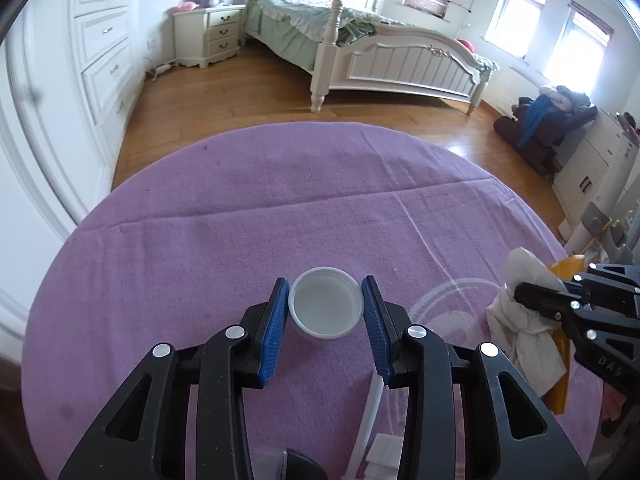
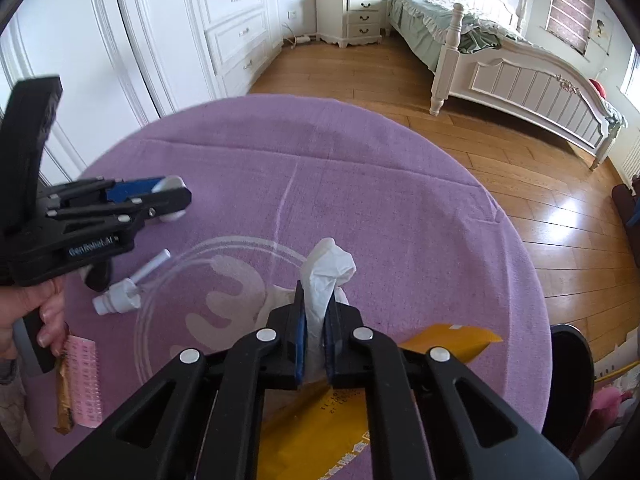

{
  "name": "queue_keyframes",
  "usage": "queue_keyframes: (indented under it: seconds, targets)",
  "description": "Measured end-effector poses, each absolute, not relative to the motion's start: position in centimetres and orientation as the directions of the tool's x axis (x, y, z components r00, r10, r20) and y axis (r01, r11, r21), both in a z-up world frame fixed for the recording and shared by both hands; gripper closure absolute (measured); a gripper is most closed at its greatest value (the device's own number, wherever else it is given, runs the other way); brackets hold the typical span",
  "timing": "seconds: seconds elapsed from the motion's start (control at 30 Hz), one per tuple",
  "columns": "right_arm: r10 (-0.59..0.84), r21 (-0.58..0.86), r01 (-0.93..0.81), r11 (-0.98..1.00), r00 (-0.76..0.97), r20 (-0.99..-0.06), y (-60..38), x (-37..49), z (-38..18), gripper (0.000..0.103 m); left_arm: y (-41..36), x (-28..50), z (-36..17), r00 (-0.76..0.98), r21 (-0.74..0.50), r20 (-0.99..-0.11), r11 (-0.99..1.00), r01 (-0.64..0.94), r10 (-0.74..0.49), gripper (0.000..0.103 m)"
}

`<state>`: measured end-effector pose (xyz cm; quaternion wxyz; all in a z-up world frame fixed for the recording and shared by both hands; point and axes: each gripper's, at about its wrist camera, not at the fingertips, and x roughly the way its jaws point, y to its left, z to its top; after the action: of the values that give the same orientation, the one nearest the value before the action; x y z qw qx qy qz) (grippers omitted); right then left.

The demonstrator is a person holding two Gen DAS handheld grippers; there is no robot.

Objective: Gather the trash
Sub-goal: 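Grasp the white plastic cup with the left tool while the right tool grasps the tissue, then carry the cup and tissue over the black bin and open both tools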

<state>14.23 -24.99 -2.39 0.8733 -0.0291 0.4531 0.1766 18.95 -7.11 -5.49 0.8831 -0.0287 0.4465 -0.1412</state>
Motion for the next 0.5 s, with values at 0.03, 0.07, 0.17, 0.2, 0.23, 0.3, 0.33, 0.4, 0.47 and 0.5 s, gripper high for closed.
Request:
queue_keyframes:
  seconds: [0.03,0.07,0.17,0.2,0.23,0.3,0.33,0.4,0.47,0.5]
  targets:
    - [0.319,0.149,-0.332,0.931,0.546,-0.775,-25.5,13.9,-1.8,0.096,-7.2,18.5,-5.0,0.574,-0.186,-0.766,0.955,0.230,-0.287,0.065]
    - [0.358,0.189,-0.336,0.923,0.568,-0.741,-26.1,13.4,-1.0,0.096,-7.3,17.9,-4.5,0.588,-0.193,-0.751,0.952,0.236,-0.298,0.065]
    - [0.448,0.306,-0.328,0.894,0.626,-0.639,-28.0,12.3,1.3,0.096,-8.0,16.0,-2.2,0.640,-0.193,-0.699,0.946,0.259,-0.318,0.065]
    - [0.476,0.346,-0.327,0.879,0.641,-0.603,-28.8,11.8,2.0,0.096,-8.4,15.4,-1.3,0.655,-0.192,-0.683,0.945,0.266,-0.323,0.065]
    - [0.504,0.386,-0.330,0.862,0.648,-0.571,-29.5,11.4,2.6,0.096,-8.9,14.8,-0.3,0.669,-0.190,-0.665,0.942,0.278,-0.332,0.065]
    - [0.551,0.450,-0.339,0.826,0.654,-0.518,-30.7,10.9,3.5,0.096,-9.9,13.7,1.3,0.689,-0.188,-0.635,0.935,0.302,-0.350,0.065]
    - [0.561,0.469,-0.339,0.816,0.663,-0.496,-31.2,10.6,3.9,0.096,-10.3,13.4,2.1,0.695,-0.189,-0.622,0.930,0.315,-0.361,0.065]
    - [0.533,0.443,-0.330,0.833,0.691,-0.487,-31.9,10.0,4.4,0.096,-11.5,12.5,3.5,0.706,-0.186,-0.599,0.923,0.338,-0.379,0.065]
    - [0.453,0.346,-0.301,0.889,0.696,-0.557,-31.7,10.2,3.7,0.095,-12.9,11.8,4.3,0.710,-0.173,-0.588,0.918,0.358,-0.388,0.065]
    - [0.468,0.368,-0.299,0.880,0.677,-0.568,-31.9,10.4,3.1,0.095,-13.3,11.5,4.6,0.708,-0.175,-0.586,0.915,0.365,-0.394,0.065]
